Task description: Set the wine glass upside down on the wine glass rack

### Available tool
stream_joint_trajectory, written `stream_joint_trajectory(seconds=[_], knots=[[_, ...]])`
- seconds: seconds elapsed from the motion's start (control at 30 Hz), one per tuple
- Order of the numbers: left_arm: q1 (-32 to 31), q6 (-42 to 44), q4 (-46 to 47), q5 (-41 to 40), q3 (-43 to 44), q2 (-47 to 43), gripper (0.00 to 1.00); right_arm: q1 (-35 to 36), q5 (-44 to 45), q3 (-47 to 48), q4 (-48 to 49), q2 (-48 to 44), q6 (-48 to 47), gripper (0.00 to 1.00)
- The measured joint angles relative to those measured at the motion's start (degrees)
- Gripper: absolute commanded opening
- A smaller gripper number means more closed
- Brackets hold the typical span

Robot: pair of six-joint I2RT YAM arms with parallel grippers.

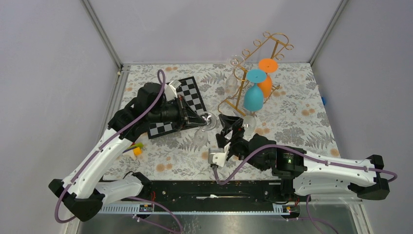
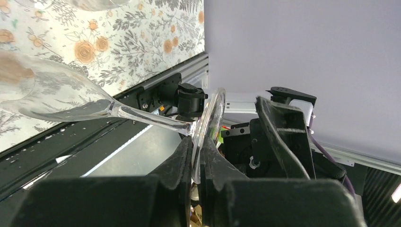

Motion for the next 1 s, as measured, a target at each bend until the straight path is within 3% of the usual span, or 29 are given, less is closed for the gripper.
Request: stream_joint_trajectory(seconds=[0.2,0.43,0.73,1.0], knots=[[1.1,2.3,-2.7,-4.3,0.1,-3.4,0.00,0.0,0.0,0.0,-6.1,-2.1,14.8,0.98],[3.2,5.1,-4.8,-8.0,0.3,-7.0,0.00,0.0,-0.5,-0.3,-10.2,-3.1,31.1,1.00],[4.0,7.0,-5.5,-9.2,0.3,-8.5,0.00,-0.6,-2.2,-5.0,-10.0,-8.4,48.8,0.96],[4.3,7.7,-5.3,-9.2,0.3,-8.1,0.00,-7.6,-9.3,-9.2,-9.0,-14.5,64.2,0.94]])
